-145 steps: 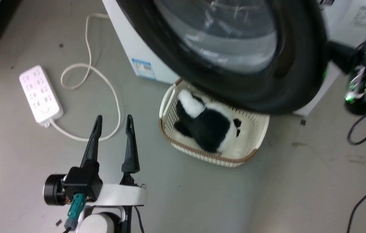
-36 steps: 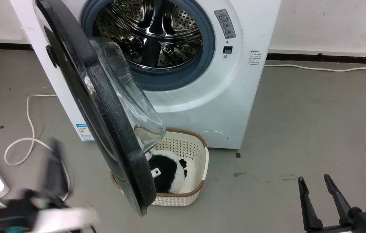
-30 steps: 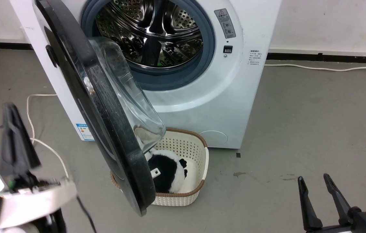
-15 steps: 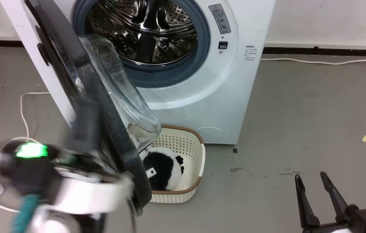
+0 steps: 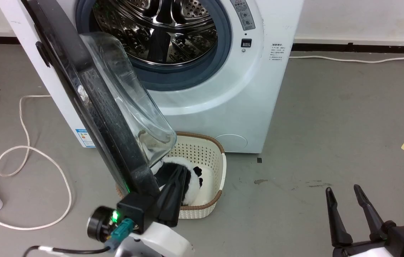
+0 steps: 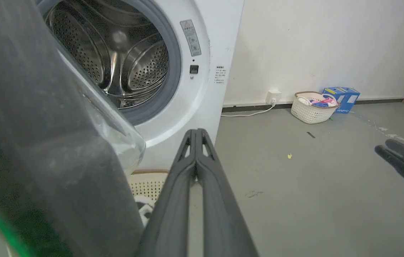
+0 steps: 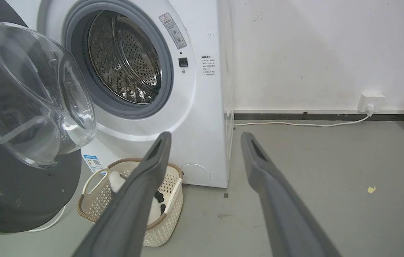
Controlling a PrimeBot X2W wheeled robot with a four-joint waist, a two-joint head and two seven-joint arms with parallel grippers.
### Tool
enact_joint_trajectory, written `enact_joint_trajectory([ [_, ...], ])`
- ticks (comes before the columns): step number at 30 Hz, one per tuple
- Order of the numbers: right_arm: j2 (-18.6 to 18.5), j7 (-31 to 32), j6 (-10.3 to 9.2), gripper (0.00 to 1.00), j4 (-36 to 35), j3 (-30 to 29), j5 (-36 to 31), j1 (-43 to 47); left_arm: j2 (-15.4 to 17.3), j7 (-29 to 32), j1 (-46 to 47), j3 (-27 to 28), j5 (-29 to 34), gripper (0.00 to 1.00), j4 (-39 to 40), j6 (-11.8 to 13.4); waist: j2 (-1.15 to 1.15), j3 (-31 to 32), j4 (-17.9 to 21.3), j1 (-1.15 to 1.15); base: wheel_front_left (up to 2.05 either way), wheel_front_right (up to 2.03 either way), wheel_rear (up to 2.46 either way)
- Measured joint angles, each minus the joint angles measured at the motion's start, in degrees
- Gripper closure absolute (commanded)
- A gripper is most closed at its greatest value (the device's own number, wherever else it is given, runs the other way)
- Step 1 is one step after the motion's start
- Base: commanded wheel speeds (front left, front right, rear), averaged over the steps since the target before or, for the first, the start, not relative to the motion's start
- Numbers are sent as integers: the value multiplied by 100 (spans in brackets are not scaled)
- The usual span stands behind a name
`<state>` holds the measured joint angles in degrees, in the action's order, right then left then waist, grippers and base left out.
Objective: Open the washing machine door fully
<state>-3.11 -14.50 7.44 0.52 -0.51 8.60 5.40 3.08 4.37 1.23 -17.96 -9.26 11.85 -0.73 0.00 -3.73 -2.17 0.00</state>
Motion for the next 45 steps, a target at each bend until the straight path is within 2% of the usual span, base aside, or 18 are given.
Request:
enact_joint_trajectory([
  [1,0,-1,0,0,25,10,0,0,-4,-82,-14,22,-67,100,-400,110,0,-14,-1,0,0,0,0],
  [6,0,-2,-1,0,56,18,13,-1,-4,-211,-13,149,-115,100,-950,225,0,-23,-40,0,0,0,0],
  [12,0,-23,0,0,89,30,54,4,-35,-391,-12,207,-302,100,-1214,275,0,10,-220,0,0,0,0],
  [19,1,-24,-1,0,154,71,83,30,48,-506,-167,472,-415,100,-1290,428,0,103,-750,-1,0,0,0],
  [27,3,-24,0,0,188,163,127,29,399,-537,-294,1032,-572,100,-1185,667,0,161,-1411,0,0,0,0],
  [28,2,-24,0,0,194,185,155,25,516,-541,-296,1274,-673,100,-1157,731,0,135,-1599,-1,0,0,0],
  [30,3,-24,0,0,200,199,155,22,591,-543,-296,1452,-734,100,-1159,776,0,89,-1686,-1,0,0,0],
  [38,5,64,0,0,90,257,-31,-85,991,-587,-89,2004,-965,100,-1182,820,0,-332,-1768,-1,0,0,0],
  [45,5,342,0,0,-278,146,-331,-272,1502,-483,421,2674,-1380,100,-1538,778,0,-898,-1676,0,0,0,0],
])
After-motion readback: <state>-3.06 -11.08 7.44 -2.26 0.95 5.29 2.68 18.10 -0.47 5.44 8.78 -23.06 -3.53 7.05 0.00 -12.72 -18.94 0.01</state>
